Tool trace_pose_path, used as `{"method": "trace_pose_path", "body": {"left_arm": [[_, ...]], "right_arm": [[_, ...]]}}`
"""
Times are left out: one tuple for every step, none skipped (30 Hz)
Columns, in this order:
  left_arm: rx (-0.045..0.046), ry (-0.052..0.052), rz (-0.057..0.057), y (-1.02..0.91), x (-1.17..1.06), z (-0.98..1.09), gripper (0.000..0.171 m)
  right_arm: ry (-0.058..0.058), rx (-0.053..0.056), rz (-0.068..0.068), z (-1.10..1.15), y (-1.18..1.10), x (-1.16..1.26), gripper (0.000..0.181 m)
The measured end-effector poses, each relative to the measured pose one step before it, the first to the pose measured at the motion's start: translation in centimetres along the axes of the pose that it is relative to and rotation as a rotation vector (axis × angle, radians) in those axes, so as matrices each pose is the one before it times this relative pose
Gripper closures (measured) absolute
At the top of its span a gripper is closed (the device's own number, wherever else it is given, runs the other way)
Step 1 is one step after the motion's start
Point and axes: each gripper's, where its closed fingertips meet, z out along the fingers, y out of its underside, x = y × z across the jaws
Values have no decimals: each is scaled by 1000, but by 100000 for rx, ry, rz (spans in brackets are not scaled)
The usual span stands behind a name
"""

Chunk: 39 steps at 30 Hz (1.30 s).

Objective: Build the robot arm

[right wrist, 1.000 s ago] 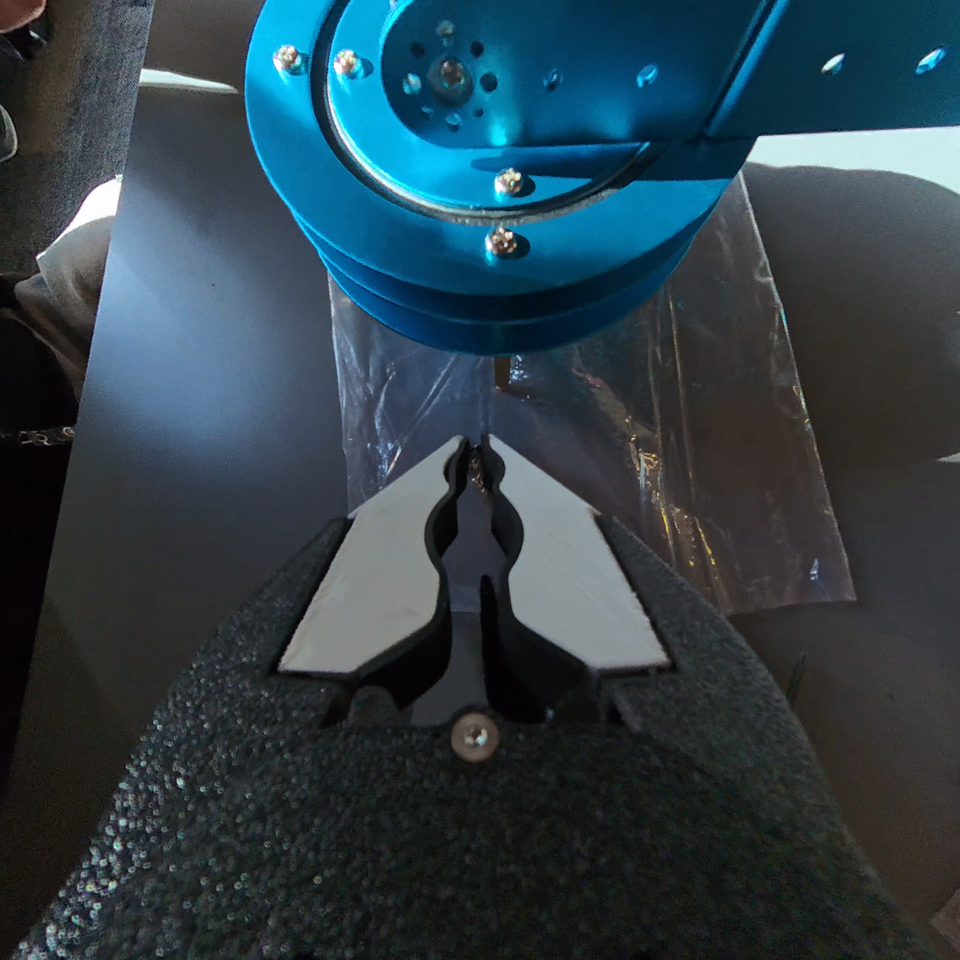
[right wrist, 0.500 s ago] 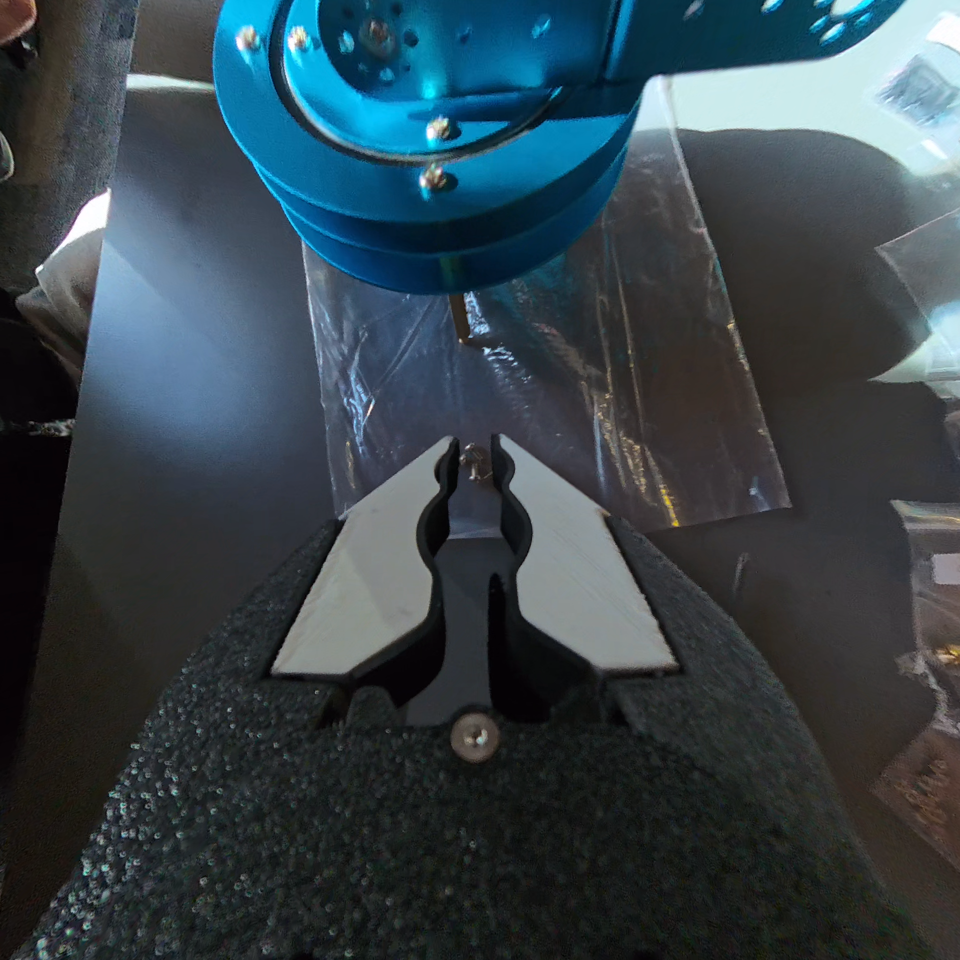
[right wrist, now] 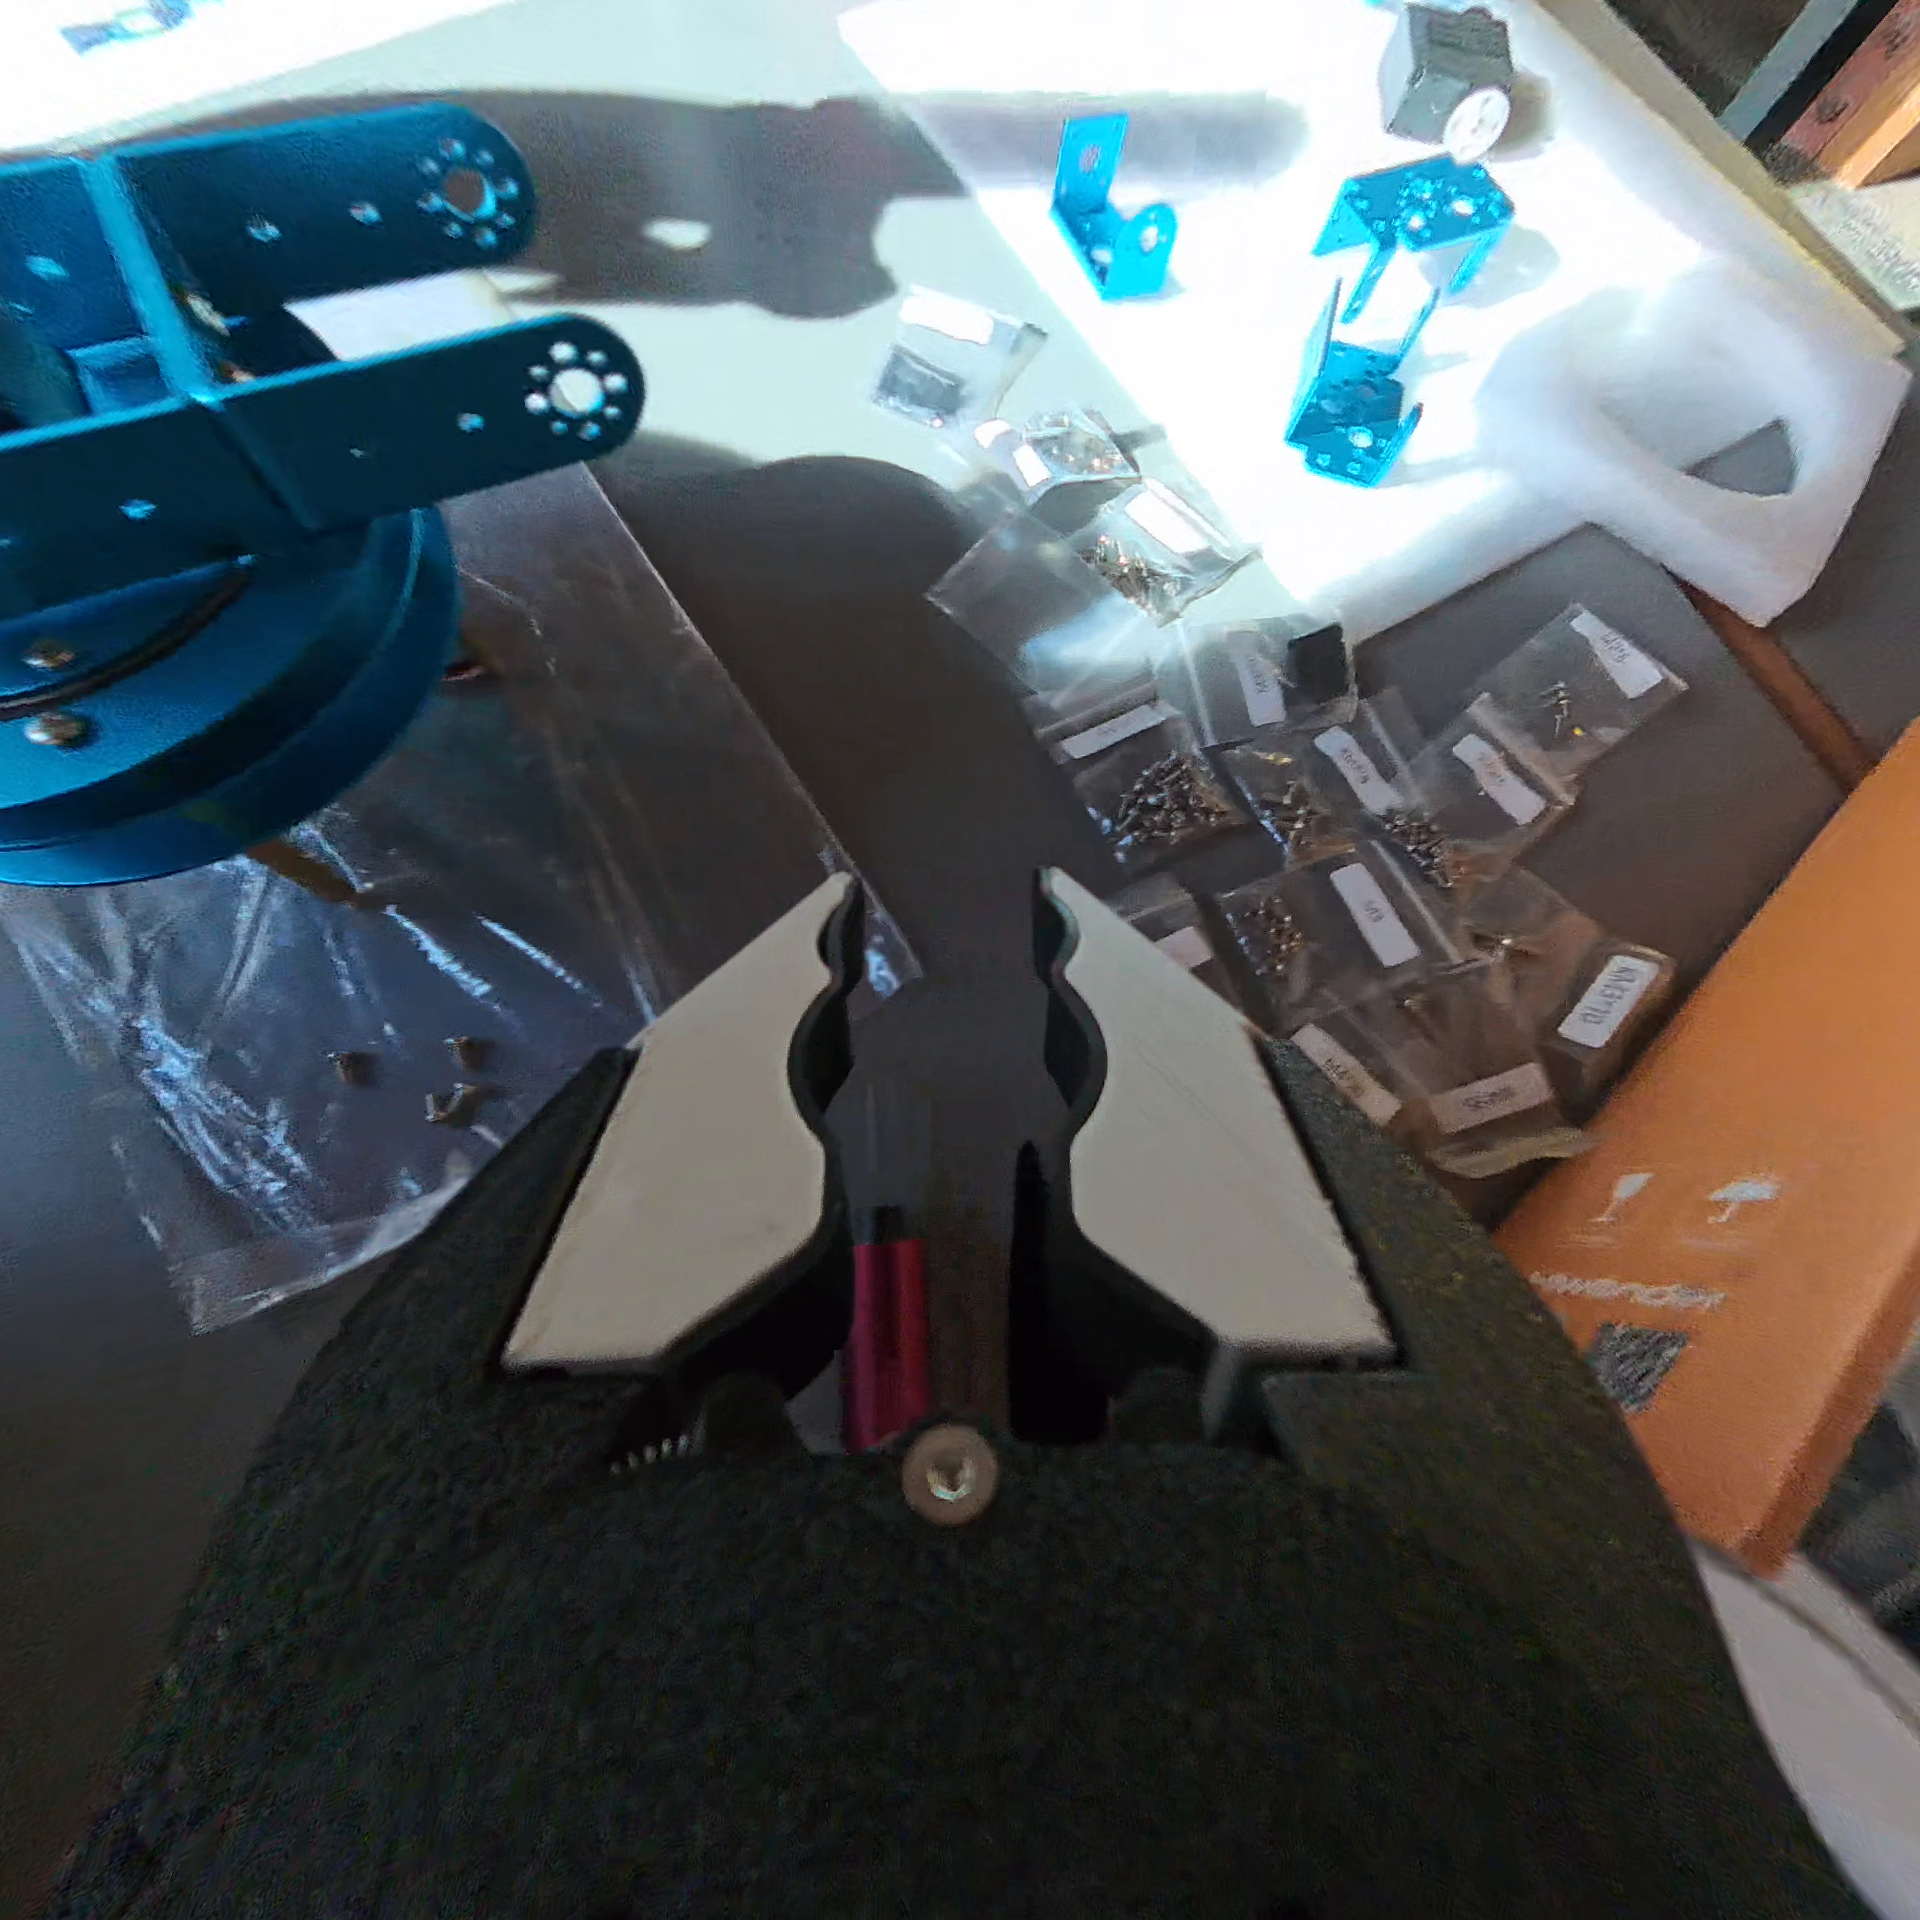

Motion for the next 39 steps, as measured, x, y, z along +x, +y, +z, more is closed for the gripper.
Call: {"method": "trace_pose_path", "body": {"left_arm": [[-2358,1563,1564,-485,-838,1390,120],[-809,2171,1600,-665,-733,1425,120],[-47,2429,1260,-668,-711,1430,121],[-189,1336,247,-532,-836,1366,121],[242,1239,-734,-499,-735,1262,121],[557,2334,-1297,-436,-447,1125,121],[913,2587,-1641,-350,-267,966,121],[1261,1469,-1415,-223,-303,834,122],[737,-526,-1507,9,-431,675,122],[492,-336,-754,182,-206,519,122],[497,576,181,316,98,395,122],[268,571,702,428,196,263,122],[-445,128,647,544,168,196,123],[-1231,212,1150,565,245,151,123],[216,372,1871,339,300,119,123],[746,-284,976,215,115,135,124],[298,-287,432,182,3,119,125],[-213,1,652,193,-27,83,125],[-534,-209,1346,220,-93,46,126],[-972,-1437,1687,270,-271,27,124],[-339,-2460,1077,147,-401,-37,124],[618,-1399,-117,-75,-223,-113,124],[961,419,-816,-212,54,-131,125],[1128,832,-479,-266,141,-148,125],[1008,142,441,-246,67,-146,125],[686,-461,1106,-162,-21,-126,125],[5,-491,1245,-46,-45,-68,125],[125,-1147,940,-51,-151,-79,124],[539,-953,544,-110,-127,-61,124],[322,-31,127,-63,-3,-47,124],[-153,58,-74,23,-21,1,124],[-125,-485,-4,50,-105,12,124],[-349,-349,134,99,-99,35,124],[-508,-479,-50,117,-131,47,123],[-372,-279,-229,92,-89,45,123],[-310,163,-179,83,-19,42,123],[-424,107,-73,81,-8,36,123],[-273,-303,24,64,-57,30,123],[-73,-275,111,42,-54,27,124]], "right_arm": [[-732,-4052,-1734,441,-39,489,148],[495,-5270,-2070,502,73,827,148],[-379,-5078,-2577,530,19,716,147],[-1600,-3427,-2251,582,-192,464,146],[-3110,-2754,-1730,688,-225,218,146],[-893,-3742,-1441,737,-81,518,144],[3329,-2603,-1934,620,-218,1035,142],[3546,-1246,-2408,476,-340,913,142],[940,-52,-1165,311,-466,451,142],[548,1305,949,121,-627,462,141],[155,1302,2552,19,-595,481,142],[631,-169,2959,17,-369,587,142],[2701,-3007,1758,-22,85,876,142],[5759,-3502,1038,-61,215,1334,142],[4491,-3609,1380,69,196,1183,141],[1843,-3059,2652,237,58,830,139],[-1222,-3209,3764,432,81,395,136],[-3369,-3435,4088,622,81,65,135],[-4019,-3719,3195,730,131,-74,134],[-3216,-3947,2186,783,210,-6,134],[-1765,-4132,685,719,234,126,134],[114,-2586,-578,560,73,289,134],[302,-1379,-2052,397,6,156,137],[661,-1118,-3328,209,46,113,138],[2183,138,-3131,-109,-74,362,138],[1883,1651,-1804,-399,-214,389,140],[265,1706,-9,-555,-206,230,142],[-665,1345,594,-650,-183,166,142],[657,2062,762,-716,-260,364,142],[1602,1831,926,-712,-225,520,142],[1649,1246,1461,-668,-144,547,142],[1257,1122,1826,-602,-119,475,142],[723,1083,1686,-504,-125,361,142],[671,952,1340,-425,-101,350,142],[1007,1323,1451,-316,-174,388,142],[1449,2056,2096,-199,-368,429,142],[358,1920,2371,-56,-390,238,144],[-533,1082,2094,81,-259,68,144],[-757,454,1577,183,-148,-39,144]]}}
